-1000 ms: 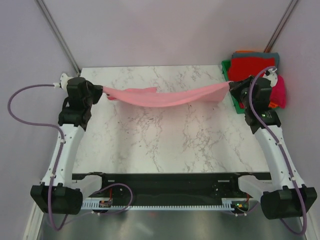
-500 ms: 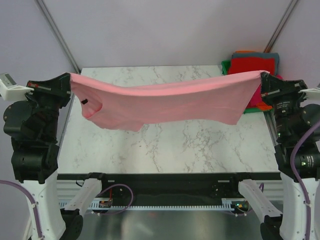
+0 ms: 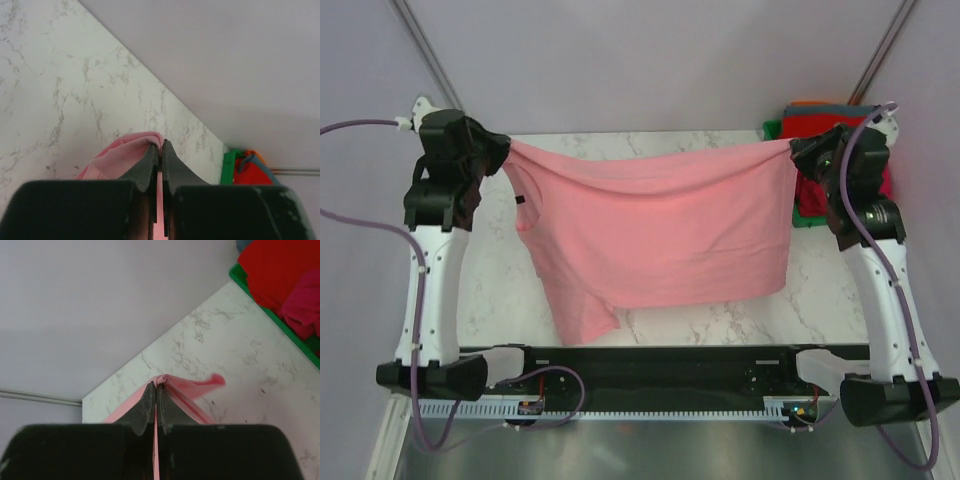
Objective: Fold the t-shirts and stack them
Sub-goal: Fold the tshirt
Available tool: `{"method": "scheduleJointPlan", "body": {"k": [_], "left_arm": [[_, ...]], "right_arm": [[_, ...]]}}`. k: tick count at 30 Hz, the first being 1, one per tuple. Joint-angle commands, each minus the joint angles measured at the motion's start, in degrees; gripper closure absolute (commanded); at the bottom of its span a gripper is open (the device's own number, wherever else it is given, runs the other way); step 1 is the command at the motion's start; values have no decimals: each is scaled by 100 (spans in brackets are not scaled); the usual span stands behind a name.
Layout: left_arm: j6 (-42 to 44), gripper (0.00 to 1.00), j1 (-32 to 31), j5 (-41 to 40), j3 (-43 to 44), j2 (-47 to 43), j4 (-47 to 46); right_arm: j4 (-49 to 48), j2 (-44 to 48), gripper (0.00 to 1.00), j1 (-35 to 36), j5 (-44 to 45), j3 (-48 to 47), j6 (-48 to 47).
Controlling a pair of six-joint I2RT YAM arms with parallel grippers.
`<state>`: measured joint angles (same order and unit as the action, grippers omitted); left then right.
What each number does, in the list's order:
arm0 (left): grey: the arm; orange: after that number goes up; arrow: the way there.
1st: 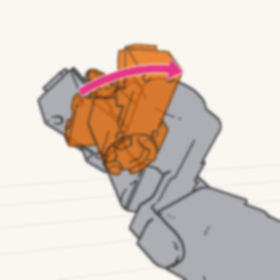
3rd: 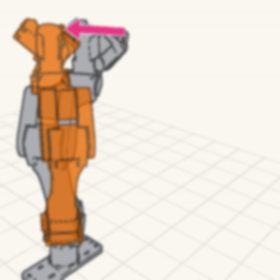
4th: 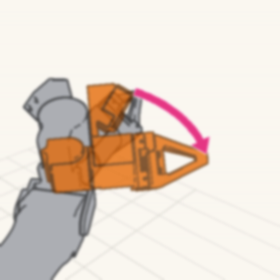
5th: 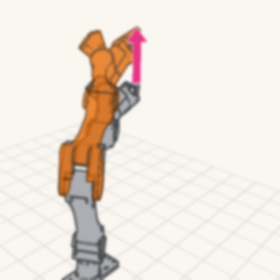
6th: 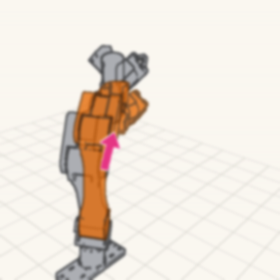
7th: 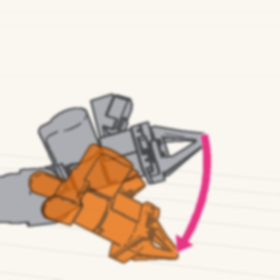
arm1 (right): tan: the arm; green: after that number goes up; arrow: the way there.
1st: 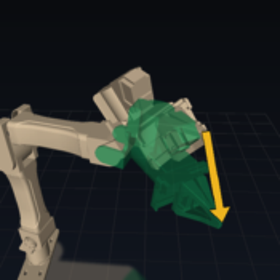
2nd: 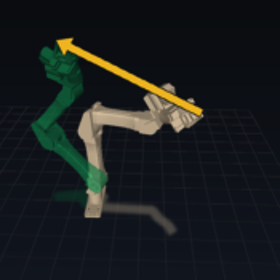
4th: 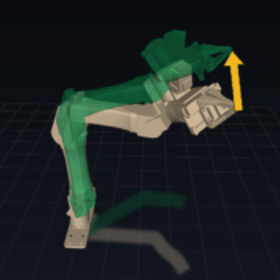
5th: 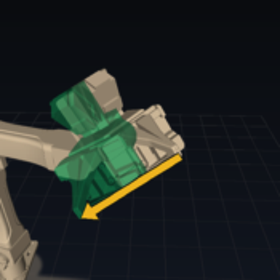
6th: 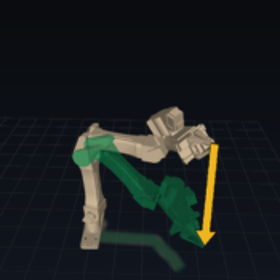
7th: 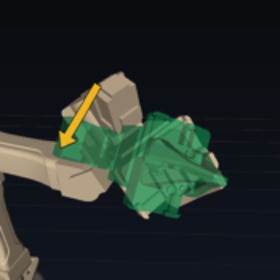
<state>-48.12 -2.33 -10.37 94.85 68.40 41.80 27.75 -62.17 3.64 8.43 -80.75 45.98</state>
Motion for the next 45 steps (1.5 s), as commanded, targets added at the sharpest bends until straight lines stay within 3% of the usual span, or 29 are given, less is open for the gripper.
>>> {"method": "scheduleJointPlan", "body": {"k": [1,4,11,15,19,21,22,25,26,29,39,45], "left_arm": [[66,98,100,-9,261,436,-172],[83,98,224,166,963,990,-251],[163,98,654,781,3712,2563,-234],[74,98,734,975,4112,3100,-435],[267,98,734,1213,3192,3084,-1040],[391,98,734,1318,1998,2917,-1497],[400,98,734,1344,993,2663,-1856],[303,98,734,1196,-524,2223,-3245],[207,98,734,1056,-1381,1934,-3771],[14,98,734,801,-2598,1538,-4135],[-646,98,725,870,-5229,368,-4839],[-804,98,725,660,-6644,-1063,-4725]], "right_arm": [[-349,-513,100,-21,-183,-115,131],[-375,-1119,100,-135,-428,-719,175],[-445,-2316,100,-838,-1403,-2233,544],[-463,-2826,100,-882,-1730,-2604,456],[-945,-3099,100,-882,-2178,-1729,439],[-1409,-3143,100,-882,-2301,-991,439],[-1508,-3152,100,-882,-2284,-760,439],[-1912,-3170,100,-882,-2240,134,368],[-2009,-3170,100,-882,-2223,347,360],[-2256,-3161,100,-882,-2135,1060,280],[-2739,-2573,100,-882,-1704,3177,201],[-2731,-1722,100,-882,-1511,4241,0]]}}
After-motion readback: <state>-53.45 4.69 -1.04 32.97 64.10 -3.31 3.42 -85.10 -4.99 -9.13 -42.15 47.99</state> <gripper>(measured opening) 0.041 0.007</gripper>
